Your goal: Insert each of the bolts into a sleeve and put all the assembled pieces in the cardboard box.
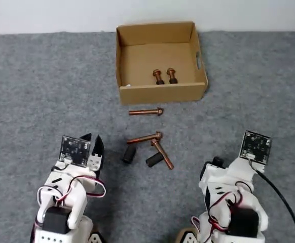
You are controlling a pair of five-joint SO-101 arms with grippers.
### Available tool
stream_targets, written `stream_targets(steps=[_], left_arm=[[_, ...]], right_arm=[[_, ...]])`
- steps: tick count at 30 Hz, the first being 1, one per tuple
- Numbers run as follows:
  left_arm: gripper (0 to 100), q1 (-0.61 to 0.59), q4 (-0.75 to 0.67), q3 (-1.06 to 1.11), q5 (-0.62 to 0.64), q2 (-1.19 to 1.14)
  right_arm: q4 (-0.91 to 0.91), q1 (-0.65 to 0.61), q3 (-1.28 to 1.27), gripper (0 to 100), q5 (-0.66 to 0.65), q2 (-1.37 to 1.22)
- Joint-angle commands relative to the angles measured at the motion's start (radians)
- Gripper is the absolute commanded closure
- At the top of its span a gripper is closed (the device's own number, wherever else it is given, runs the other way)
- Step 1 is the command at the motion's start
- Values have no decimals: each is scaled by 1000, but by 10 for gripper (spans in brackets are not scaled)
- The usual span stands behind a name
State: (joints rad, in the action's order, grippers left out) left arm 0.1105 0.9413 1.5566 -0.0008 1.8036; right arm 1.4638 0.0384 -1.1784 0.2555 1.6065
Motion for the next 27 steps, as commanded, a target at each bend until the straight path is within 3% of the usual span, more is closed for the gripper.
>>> stream_targets(steps=[1, 7, 17, 23, 27], left_arm=[[994, 51, 11, -64, -48, -8], [995, 100, 2, -168, -57, -221], [995, 153, -54, -576, -60, -937], [995, 180, -18, -811, -71, -1323], [995, 235, 95, -978, -222, -1567]], right_arm=[[-13, 1, 8, 991, 9, 13], [-13, 1, 6, 991, 9, 15], [-13, 1, 6, 991, 9, 15], [-13, 1, 6, 991, 9, 15], [-13, 1, 6, 991, 9, 15]])
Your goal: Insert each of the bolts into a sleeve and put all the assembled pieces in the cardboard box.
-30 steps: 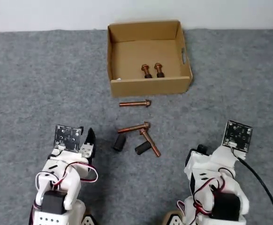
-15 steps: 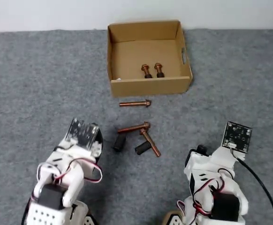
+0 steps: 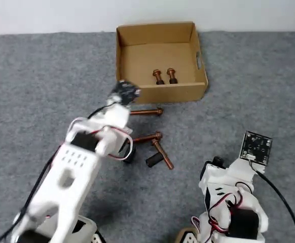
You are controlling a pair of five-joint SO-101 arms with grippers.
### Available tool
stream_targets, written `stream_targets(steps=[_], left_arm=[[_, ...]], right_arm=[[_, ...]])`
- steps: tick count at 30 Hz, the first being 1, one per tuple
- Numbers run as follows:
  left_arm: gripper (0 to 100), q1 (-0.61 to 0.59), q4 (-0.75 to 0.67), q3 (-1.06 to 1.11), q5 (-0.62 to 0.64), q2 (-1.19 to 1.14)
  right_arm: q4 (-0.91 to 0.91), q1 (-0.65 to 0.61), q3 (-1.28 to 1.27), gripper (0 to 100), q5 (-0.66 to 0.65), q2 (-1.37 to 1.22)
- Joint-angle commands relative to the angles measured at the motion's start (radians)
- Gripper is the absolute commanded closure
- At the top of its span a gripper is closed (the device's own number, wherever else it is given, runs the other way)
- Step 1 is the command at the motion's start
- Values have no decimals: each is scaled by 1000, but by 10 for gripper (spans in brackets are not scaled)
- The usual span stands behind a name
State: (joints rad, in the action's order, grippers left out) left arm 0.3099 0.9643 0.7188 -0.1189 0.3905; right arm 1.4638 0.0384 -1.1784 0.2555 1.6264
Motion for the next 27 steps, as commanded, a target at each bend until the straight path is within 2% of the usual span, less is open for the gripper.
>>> stream_targets(steps=[1, 3, 7, 12, 16, 27], left_arm=[[994, 49, 104, -189, -149, -213], [993, 75, 170, -291, -207, -327], [991, 101, 296, -515, -221, -545], [915, 94, 450, -786, -304, -801], [908, 80, 535, -981, -338, -964], [909, 84, 643, -1392, -361, -1293]], right_arm=[[-13, 1, 6, 991, 9, -5], [-13, 1, 6, 991, 9, -5], [-13, 2, 6, 991, 9, -4], [-13, 2, 6, 991, 9, -4], [-13, 2, 6, 991, 9, -4], [-13, 1, 6, 991, 9, -4]])
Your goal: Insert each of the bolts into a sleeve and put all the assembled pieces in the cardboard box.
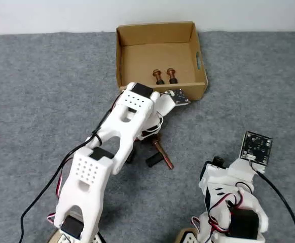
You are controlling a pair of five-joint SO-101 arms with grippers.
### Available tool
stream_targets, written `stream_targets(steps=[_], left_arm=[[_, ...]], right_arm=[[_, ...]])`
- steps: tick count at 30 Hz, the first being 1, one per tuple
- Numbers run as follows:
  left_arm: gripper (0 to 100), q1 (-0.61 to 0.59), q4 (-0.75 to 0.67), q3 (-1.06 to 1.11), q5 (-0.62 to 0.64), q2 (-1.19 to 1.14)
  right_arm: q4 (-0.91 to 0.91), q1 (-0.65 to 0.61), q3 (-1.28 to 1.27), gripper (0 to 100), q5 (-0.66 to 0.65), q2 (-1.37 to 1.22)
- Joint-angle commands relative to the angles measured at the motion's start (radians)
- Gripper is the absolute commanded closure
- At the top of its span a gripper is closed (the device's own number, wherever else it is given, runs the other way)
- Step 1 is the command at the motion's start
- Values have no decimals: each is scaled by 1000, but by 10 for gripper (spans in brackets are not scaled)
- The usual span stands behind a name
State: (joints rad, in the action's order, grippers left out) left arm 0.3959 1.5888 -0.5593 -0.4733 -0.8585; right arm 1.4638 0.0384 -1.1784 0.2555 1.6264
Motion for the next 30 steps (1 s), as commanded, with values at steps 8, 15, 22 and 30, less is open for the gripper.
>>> stream_targets(steps=[8, 15, 22, 30], left_arm=[[910, 31, 138, -415, -3, -196], [910, 61, 157, -516, -2, -267], [997, 68, 157, -522, -2, -267], [995, 75, 166, -513, 0, -227]], right_arm=[[-13, 1, 6, 991, 9, -4], [-13, 1, 6, 991, 9, -4], [-13, 1, 6, 991, 9, -4], [-13, 1, 6, 991, 9, -4]])
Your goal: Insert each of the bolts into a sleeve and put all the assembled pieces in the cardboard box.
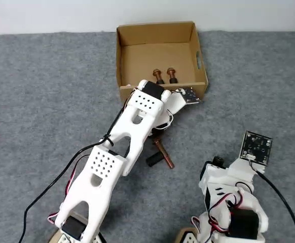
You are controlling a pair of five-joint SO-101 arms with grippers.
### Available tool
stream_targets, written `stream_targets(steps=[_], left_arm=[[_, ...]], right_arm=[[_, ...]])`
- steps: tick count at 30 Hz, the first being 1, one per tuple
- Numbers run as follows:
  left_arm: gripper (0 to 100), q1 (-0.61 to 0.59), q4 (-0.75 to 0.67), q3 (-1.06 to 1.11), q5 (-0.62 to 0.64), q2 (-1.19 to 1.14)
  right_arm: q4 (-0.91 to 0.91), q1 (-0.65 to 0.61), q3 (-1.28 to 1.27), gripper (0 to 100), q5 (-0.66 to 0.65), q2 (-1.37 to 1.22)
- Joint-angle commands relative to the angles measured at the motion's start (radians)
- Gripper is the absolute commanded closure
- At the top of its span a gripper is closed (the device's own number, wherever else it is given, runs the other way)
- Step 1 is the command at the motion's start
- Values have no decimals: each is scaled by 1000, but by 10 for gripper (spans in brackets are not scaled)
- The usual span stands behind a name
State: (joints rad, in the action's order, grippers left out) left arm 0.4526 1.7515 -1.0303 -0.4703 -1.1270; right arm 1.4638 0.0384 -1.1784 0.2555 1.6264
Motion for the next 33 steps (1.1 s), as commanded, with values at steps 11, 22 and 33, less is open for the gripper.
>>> stream_targets(steps=[11, 22, 33], left_arm=[[995, 20, 3, 240, 173, 477], [995, 11, 0, 613, 434, 990], [996, -78, -127, 846, 666, 1315]], right_arm=[[-13, 1, 6, 991, 9, -4], [-13, 1, 8, 991, 9, -4], [-15, -160, 12, 991, 9, -4]])
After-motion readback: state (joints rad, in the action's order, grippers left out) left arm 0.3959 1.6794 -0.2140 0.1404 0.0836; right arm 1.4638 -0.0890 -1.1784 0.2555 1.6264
